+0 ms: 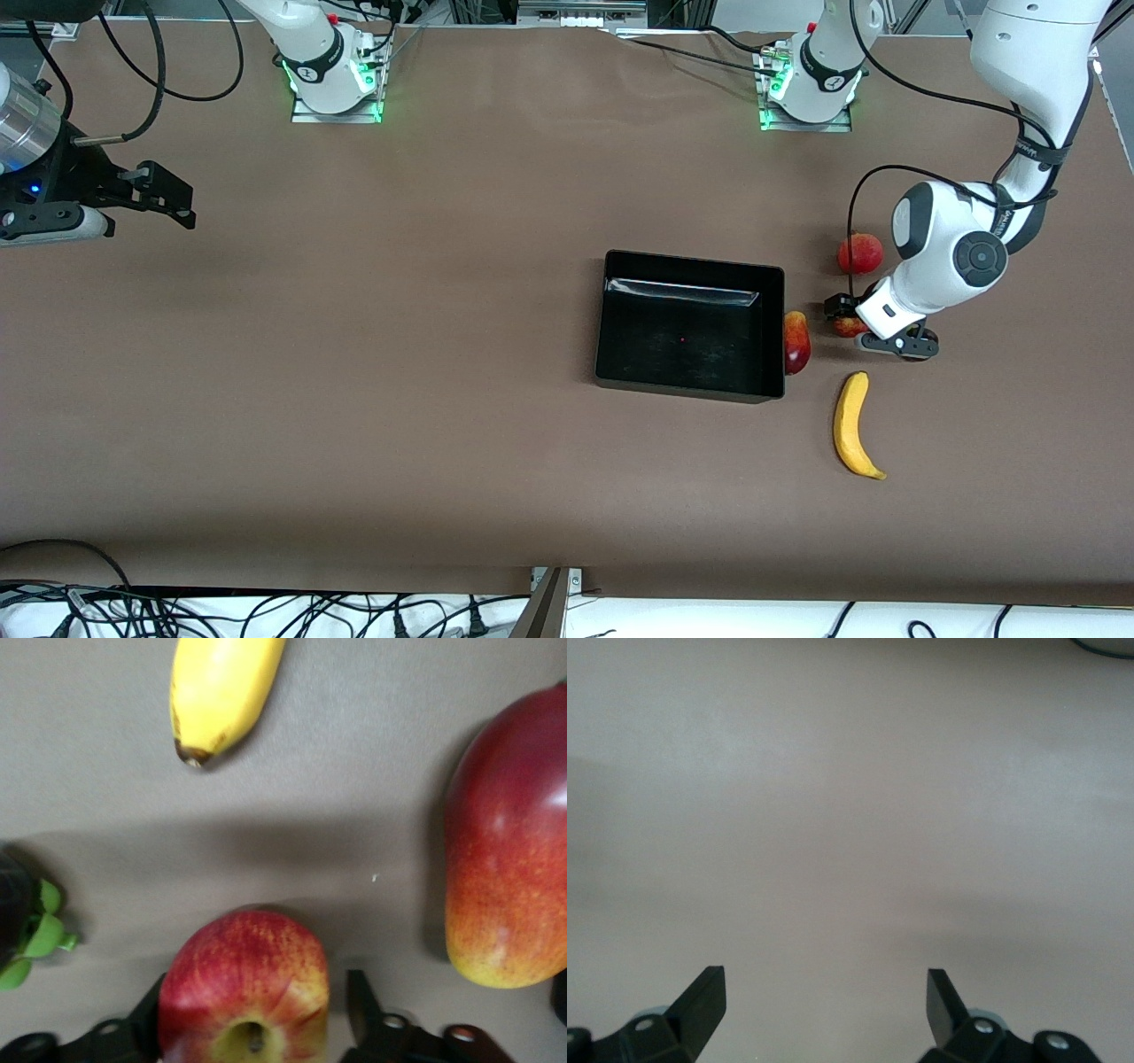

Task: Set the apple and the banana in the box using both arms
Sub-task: 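Close the left gripper on the red-yellow apple and lift it, then carry the apple over the black box and open the left gripper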

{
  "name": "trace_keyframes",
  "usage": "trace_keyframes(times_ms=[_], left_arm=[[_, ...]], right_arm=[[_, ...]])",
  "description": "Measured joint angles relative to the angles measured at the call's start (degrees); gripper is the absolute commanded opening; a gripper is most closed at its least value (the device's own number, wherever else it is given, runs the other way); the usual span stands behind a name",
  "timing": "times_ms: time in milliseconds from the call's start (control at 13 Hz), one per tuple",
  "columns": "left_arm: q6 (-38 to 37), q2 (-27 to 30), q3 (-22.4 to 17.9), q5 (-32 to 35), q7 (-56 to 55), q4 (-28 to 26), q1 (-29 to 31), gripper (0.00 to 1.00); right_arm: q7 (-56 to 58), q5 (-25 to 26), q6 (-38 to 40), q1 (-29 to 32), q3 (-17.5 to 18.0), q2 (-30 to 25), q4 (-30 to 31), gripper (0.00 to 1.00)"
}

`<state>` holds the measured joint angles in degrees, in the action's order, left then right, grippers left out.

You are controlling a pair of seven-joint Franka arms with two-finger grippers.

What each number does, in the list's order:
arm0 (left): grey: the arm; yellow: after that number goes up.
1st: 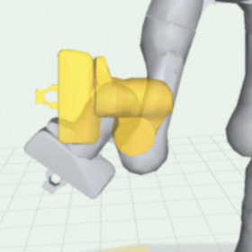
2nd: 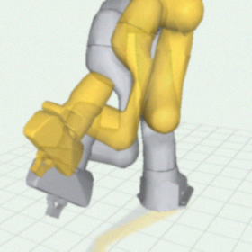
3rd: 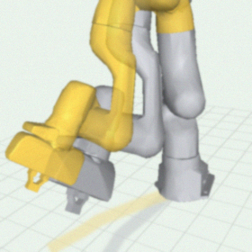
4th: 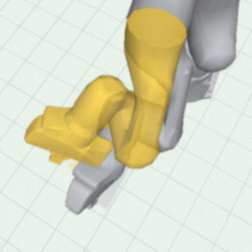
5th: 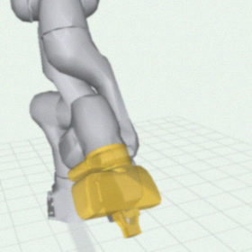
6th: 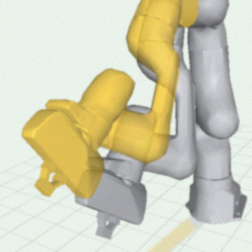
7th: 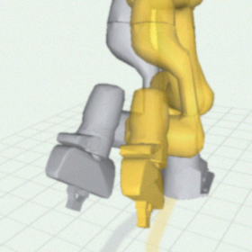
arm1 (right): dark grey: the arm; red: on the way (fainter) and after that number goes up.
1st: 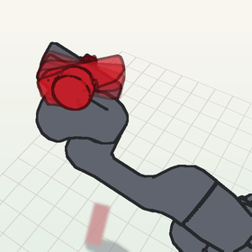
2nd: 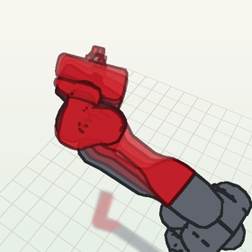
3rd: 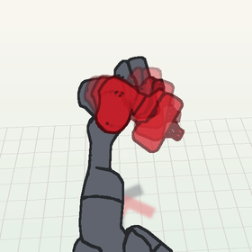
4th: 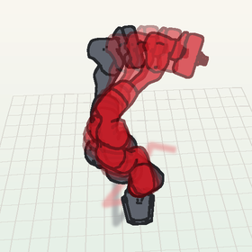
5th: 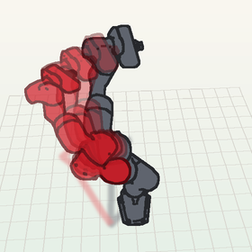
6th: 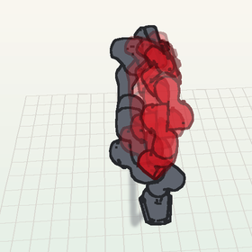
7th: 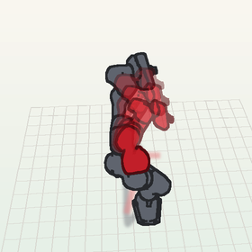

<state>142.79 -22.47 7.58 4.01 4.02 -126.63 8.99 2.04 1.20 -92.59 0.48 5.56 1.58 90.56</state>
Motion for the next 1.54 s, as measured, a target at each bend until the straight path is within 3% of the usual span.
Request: trace_keyframes(times_ms=[231,385,538,692,846,1077,1231,1538], left_arm=[[-0.28,0.43,0.02,0.17,1.56,0.37,-0.01,0.17],[-5.25,2.31,0.75,0.18,2.02,3.23,0.03,0.18],[-17.98,5.57,5.17,0.13,1.22,10.12,-0.01,0.20],[-32.59,7.43,10.55,0.10,-4.23,20.87,-0.57,0.23],[-41.10,7.30,13.03,-0.08,-11.38,28.38,-2.82,0.24],[-41.21,3.92,13.29,-0.36,-24.50,29.58,-9.42,0.26],[-35.93,-0.64,13.31,-0.33,-30.04,28.43,-12.71,0.27],[-23.06,-5.63,12.82,3.75,-31.68,20.74,-13.35,0.31]], right_arm=[[0.00,0.00,-0.09,0.00,0.30,0.00,0.00,1.00],[0.00,0.00,-0.13,0.00,0.51,0.00,0.00,1.00],[0.00,0.00,-0.24,0.00,0.64,0.00,0.00,1.00],[0.00,0.00,-0.27,0.00,0.65,0.00,0.00,1.00],[0.00,0.00,-0.28,-0.01,0.66,0.00,-0.01,1.00],[0.00,0.00,-0.33,-0.01,0.70,0.00,-0.01,1.00],[0.00,0.00,-0.36,-0.01,0.71,0.00,-0.03,1.00],[0.00,0.00,-0.42,-0.01,0.80,0.00,-0.04,1.00]])
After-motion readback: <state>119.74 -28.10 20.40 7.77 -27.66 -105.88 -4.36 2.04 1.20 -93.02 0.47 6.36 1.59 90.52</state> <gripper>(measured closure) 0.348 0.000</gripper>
